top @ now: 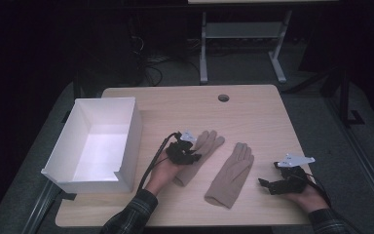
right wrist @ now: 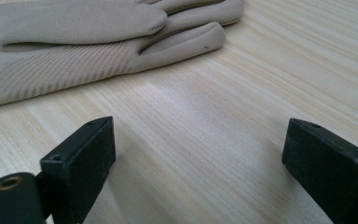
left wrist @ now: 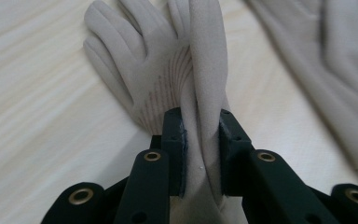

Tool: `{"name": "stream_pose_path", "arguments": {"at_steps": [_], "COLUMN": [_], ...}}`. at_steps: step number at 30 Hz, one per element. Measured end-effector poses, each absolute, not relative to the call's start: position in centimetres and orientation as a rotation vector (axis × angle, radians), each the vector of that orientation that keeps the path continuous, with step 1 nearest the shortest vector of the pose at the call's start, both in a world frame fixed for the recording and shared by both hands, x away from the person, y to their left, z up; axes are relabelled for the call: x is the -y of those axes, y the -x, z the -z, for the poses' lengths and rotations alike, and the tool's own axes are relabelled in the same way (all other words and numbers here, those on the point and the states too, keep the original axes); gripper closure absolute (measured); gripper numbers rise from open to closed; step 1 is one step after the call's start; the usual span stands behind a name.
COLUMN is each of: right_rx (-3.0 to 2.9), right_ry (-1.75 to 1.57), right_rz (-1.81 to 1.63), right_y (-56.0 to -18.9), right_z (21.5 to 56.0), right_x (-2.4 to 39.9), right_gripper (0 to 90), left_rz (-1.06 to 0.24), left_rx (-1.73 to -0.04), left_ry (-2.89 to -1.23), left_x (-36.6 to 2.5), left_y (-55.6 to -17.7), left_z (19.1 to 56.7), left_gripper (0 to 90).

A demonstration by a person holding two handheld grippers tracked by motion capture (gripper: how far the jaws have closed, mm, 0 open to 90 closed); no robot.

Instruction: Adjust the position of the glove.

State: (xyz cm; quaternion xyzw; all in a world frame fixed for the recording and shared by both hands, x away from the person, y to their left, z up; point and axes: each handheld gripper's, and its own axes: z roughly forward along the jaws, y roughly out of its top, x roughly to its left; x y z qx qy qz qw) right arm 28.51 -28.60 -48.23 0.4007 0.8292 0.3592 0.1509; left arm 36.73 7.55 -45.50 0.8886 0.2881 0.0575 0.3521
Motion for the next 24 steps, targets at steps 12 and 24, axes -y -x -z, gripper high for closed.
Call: {"name": "stream_pose_path", "arguments": {"at_steps": [12, 24], "right_rx": [-2.382, -2.383], "right_ry": [-1.15, -1.147], "right_rz": [-1.031, -1.032], "right_y": [-28.5, -28.5], "right_z": [48.2, 48.2], "right_x": [28.6, 28.6], "right_gripper": [8.9, 8.9], "left_rz": [-0.107, -0.151], "left_rx": [-0.704, -0.842], "left_ry": [-2.334, -2.231], "left_x": [-5.2, -8.2], "left_y": [-35.4, -37.8], "left_z": [45.4, 45.4], "left_gripper": [48.4, 53.8]}}
